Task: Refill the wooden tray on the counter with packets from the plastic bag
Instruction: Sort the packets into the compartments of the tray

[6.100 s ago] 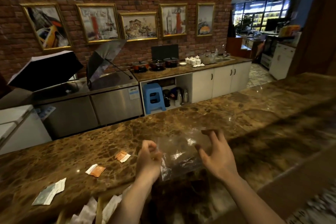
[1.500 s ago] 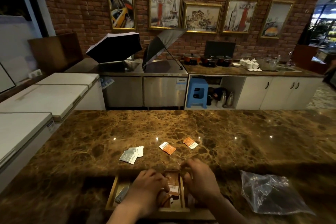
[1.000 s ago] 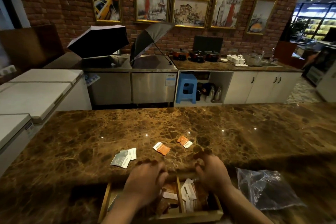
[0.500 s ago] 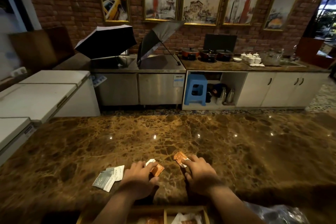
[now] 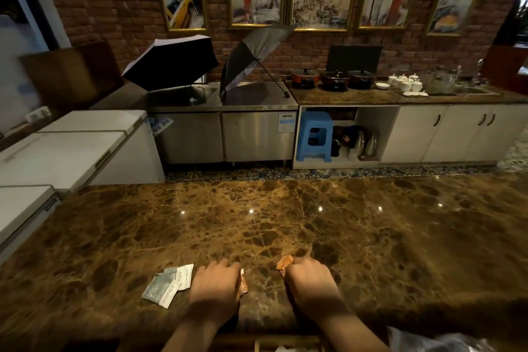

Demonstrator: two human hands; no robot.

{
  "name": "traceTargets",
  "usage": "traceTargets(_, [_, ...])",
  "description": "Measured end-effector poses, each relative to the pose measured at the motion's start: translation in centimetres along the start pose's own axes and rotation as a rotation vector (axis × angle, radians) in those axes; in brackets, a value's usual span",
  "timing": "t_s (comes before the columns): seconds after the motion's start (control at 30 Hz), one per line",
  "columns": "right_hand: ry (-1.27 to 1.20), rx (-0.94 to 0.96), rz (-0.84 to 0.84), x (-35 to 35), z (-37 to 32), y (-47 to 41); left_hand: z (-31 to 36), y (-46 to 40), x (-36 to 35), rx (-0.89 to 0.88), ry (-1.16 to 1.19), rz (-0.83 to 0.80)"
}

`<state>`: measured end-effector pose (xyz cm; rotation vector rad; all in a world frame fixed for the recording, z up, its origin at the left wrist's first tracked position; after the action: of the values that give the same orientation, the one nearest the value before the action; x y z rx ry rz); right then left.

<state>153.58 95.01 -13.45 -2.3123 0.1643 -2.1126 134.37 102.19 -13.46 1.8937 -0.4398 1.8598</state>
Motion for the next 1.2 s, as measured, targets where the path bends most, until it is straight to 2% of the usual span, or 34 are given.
traceTargets(0.03, [0.026, 0.007, 0.038, 0.0, -0.1, 0.4, 0.1, 0.3, 0.1, -0.006, -0.006, 0.005])
traceTargets(0.13, [0.023, -0.008, -0.033, -0.6, -0.5, 1.3, 0.2, 1.0, 0.0, -0.011, -0.030, 0.024])
traceTargets(0.2, [-0.030, -0.046, 0.005, -0.2, -0.7, 1.6, 0.0, 1.6, 0.1, -0.006, -0.024, 0.031])
traceTargets(0.33, [-0.176, -0.188, 0.090, 0.9, -1.2, 2.5, -0.4, 3.0, 0.8, 0.018, -0.036, 0.032])
traceTargets(0.47, [-0.328, -0.331, 0.093, 3.4, -1.9, 3.5, -1.2, 4.4, 2.3, 0.032, 0.099, 0.027])
traceTargets(0.6, [-0.291, -0.260, 0.175, 5.4, -3.0, 5.5, -1.6, 6.0, 4.3, -0.042, 0.300, 0.064])
traceTargets(0.73, [-0.230, -0.129, 0.279, 6.3, -4.9, 9.1, -1.3, 9.0, 5.1, -0.169, 0.298, 0.087])
traceTargets(0.87, [-0.062, -0.072, 0.147, 5.8, -6.8, 12.1, -1.0, 12.0, 4.6, -0.233, 0.175, 0.124])
traceTargets(1.1, [-0.079, -0.029, -0.123, 3.3, -8.2, 15.9, -0.2, 15.9, 3.0, -0.274, 0.093, 0.036])
traceTargets(1.2, [-0.118, -0.089, -0.102, 3.4, -8.7, 16.5, -0.4, 16.9, 2.0, -0.277, 0.017, -0.020])
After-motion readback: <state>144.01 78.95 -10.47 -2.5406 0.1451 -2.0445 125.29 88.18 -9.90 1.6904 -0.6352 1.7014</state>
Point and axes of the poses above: each hand's wrist, its own y-axis away from the middle knuckle, its own x-axis out of the back of the hand, z = x × y, the point moved 2 cm from there along -y, towards the middle knuckle
